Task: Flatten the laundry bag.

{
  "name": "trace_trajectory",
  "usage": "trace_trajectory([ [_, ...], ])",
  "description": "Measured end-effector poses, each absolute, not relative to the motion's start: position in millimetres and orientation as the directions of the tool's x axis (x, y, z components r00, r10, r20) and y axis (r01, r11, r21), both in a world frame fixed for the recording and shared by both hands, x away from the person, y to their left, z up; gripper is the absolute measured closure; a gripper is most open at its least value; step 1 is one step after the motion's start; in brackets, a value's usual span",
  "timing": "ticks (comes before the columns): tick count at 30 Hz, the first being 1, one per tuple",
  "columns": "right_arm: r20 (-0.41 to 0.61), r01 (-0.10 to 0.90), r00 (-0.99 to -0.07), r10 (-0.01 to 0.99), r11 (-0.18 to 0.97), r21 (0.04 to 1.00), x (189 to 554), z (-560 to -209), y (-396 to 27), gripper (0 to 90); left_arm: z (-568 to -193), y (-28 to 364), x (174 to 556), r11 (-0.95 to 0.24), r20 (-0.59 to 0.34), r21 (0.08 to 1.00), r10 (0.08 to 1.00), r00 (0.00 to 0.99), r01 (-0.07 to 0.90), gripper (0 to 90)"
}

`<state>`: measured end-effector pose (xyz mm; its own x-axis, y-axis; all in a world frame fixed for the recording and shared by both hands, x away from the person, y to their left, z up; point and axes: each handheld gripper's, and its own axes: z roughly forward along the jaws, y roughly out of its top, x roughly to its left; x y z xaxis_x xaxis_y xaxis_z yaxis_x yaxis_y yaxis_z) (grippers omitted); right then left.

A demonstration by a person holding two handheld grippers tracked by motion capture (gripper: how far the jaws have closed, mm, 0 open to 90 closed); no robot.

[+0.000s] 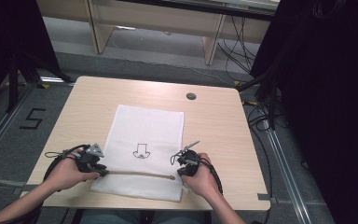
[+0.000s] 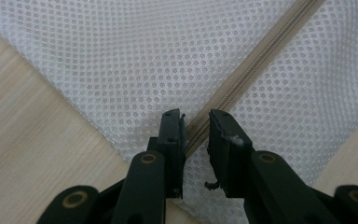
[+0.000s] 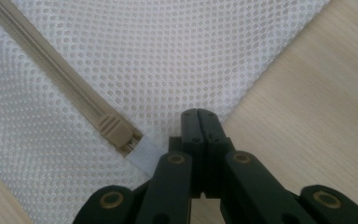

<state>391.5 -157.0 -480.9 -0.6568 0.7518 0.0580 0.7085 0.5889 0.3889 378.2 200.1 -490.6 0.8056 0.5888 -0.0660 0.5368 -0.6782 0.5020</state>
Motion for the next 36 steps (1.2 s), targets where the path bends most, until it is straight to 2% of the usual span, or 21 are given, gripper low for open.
trace_trajectory([
  [7, 0.045, 0.748, -0.607, 0.793, 0.552, 0.369, 395.8, -479.3, -171.1, 90.0, -490.9, 181.7, 377.4, -0.691, -0.070, 0.507, 0.562, 0.824, 0.515, 74.0],
  [22, 0.021, 0.746, -0.606, 0.795, 0.559, 0.361, 400.4, -478.8, -181.3, 90.0, -491.0, 170.7, 377.5, -0.694, -0.081, 0.509, 0.552, 0.830, 0.510, 74.1],
  [26, 0.027, 0.777, -0.569, 0.822, 0.527, 0.344, 400.4, -477.2, -184.7, 90.0, -491.4, 163.2, 377.1, -0.691, -0.082, 0.515, 0.550, 0.831, 0.508, 74.1],
  [29, 0.009, 0.771, -0.574, 0.819, 0.537, 0.343, 401.1, -477.8, -188.6, 90.0, -491.0, 160.2, 377.3, -0.706, -0.073, 0.512, 0.532, 0.843, 0.490, 74.1],
  [33, 0.034, 0.793, -0.551, 0.834, 0.510, 0.333, 400.1, -476.5, -189.1, 90.0, -491.3, 160.9, 377.0, -0.705, -0.074, 0.515, 0.530, 0.845, 0.488, 74.1],
  [36, 0.008, 0.769, -0.578, 0.816, 0.541, 0.340, 400.3, -476.9, -188.4, 90.0, -491.4, 160.5, 375.0, -0.704, -0.070, 0.515, 0.533, 0.843, 0.488, 74.1],
])
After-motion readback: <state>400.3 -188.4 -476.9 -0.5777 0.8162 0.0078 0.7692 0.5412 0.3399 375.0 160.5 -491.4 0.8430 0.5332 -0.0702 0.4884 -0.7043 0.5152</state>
